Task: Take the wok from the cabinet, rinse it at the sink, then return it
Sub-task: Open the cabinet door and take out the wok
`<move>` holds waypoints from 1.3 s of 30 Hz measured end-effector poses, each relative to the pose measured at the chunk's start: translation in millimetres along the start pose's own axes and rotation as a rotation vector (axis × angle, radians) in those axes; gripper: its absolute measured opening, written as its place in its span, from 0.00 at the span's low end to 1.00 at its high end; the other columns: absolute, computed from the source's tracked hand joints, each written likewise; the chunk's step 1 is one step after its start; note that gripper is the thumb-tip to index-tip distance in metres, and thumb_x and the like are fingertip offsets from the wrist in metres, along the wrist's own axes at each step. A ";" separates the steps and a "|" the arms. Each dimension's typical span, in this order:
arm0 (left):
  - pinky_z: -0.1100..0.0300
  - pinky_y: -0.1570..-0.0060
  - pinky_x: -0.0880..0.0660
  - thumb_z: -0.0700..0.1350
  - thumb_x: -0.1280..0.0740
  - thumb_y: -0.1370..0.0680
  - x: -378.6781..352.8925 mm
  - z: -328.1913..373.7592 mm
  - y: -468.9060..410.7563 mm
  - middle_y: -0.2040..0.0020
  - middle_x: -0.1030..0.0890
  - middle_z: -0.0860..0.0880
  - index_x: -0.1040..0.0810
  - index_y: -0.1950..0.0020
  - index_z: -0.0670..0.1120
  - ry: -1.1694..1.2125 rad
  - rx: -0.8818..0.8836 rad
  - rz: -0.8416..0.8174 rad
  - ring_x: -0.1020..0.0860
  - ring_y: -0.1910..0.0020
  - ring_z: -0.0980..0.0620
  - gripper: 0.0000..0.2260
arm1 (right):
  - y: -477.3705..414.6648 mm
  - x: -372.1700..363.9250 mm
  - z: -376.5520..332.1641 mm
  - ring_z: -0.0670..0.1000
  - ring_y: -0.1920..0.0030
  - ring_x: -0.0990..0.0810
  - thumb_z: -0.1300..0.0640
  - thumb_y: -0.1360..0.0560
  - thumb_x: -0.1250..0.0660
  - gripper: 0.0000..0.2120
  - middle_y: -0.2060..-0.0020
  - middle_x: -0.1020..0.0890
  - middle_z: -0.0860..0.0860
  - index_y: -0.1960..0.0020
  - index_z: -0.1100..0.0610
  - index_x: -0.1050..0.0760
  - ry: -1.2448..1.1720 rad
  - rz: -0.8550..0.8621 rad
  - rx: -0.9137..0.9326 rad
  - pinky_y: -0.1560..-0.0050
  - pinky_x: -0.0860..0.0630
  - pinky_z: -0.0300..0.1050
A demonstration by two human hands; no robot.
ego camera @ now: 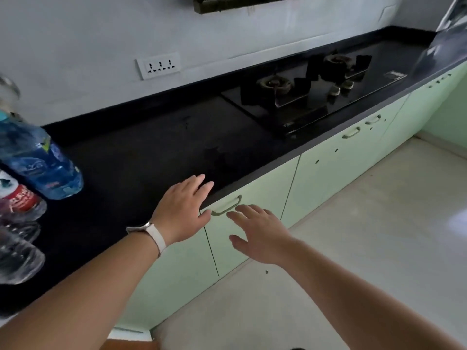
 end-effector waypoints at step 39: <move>0.49 0.41 0.26 0.58 0.44 0.19 -40.5 -5.1 -13.5 0.24 0.33 0.53 0.41 0.21 0.55 -0.284 -0.072 0.280 0.32 0.28 0.50 0.26 | -8.7 -73.1 46.4 0.45 0.56 0.32 0.48 0.20 0.38 0.10 0.60 0.29 0.40 0.49 0.53 0.22 -0.009 0.458 0.218 0.44 0.35 0.41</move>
Point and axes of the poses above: each hand's wrist, its own y-axis away from the middle knuckle, its own x-axis out of the back of the hand, z = x × y, the point moved 9 cm from there along -y, towards the middle knuckle
